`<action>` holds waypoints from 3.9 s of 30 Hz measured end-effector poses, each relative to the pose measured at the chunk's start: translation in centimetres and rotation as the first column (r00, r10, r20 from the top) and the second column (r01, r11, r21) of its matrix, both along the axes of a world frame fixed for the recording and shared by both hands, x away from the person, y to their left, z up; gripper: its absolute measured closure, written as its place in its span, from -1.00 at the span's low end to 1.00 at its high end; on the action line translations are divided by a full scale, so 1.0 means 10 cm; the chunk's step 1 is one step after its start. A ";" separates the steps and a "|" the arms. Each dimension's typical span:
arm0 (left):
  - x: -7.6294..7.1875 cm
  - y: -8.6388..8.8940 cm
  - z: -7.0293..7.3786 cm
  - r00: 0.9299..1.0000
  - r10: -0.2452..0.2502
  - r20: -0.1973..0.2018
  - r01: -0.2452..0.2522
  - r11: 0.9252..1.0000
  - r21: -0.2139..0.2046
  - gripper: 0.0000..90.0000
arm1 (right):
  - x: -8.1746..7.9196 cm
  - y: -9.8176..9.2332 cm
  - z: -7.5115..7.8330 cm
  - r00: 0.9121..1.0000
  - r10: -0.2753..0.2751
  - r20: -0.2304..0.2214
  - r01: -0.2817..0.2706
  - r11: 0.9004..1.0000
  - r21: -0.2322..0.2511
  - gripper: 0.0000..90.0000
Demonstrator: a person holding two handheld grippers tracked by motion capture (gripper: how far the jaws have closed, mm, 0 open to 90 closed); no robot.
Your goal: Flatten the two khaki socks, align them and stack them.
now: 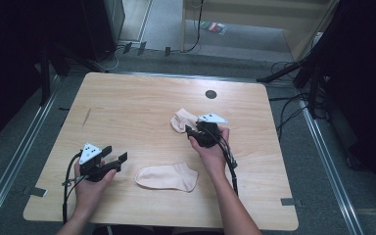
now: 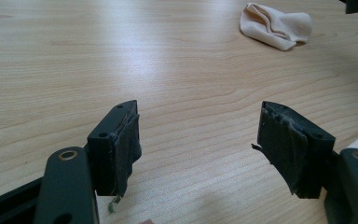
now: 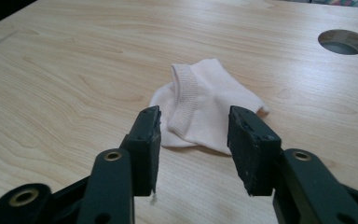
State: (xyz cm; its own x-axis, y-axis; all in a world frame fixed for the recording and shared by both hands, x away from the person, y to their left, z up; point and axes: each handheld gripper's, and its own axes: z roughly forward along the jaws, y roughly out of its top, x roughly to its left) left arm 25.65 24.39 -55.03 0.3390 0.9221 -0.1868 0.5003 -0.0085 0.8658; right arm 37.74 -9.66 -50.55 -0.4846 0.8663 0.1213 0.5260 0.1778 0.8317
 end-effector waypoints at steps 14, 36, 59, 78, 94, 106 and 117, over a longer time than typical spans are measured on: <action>0.01 0.00 0.00 1.000 -0.005 -0.008 0.005 1.000 -0.003 -0.27 | 0.33 0.34 -0.16 0.996 0.034 -0.084 -0.040 0.997 -0.073 0.48; 0.02 0.01 0.00 1.000 -0.002 -0.021 0.002 1.000 -0.003 -0.24 | 0.17 0.37 0.03 0.995 -0.095 -0.022 0.093 0.992 -0.083 0.92; 0.02 -0.01 0.00 1.000 -0.005 -0.017 0.005 1.000 -0.005 -0.24 | -0.55 0.77 0.00 0.995 -0.016 -0.099 0.024 0.996 0.081 0.37; 0.03 -0.01 0.00 1.000 -0.010 -0.017 0.010 1.000 -0.003 -0.22 | -0.40 0.84 -0.07 0.984 0.026 -0.175 -0.027 1.000 -0.002 0.98; 0.03 -0.01 0.00 1.000 -0.012 -0.018 0.012 1.000 -0.001 -0.21 | 0.24 -0.25 0.04 0.961 -0.200 -0.191 0.219 0.972 0.087 0.60; 0.03 -0.02 0.03 0.999 -0.039 0.000 0.039 0.999 -0.005 -0.12 | 0.23 -0.41 -0.13 0.981 -0.150 -0.124 0.151 0.988 -0.001 0.44; 0.02 0.01 0.01 1.000 -0.023 0.014 0.024 0.999 -0.031 -0.08 | 0.08 0.08 -0.23 0.991 0.114 -0.073 -0.121 0.988 -0.097 -0.34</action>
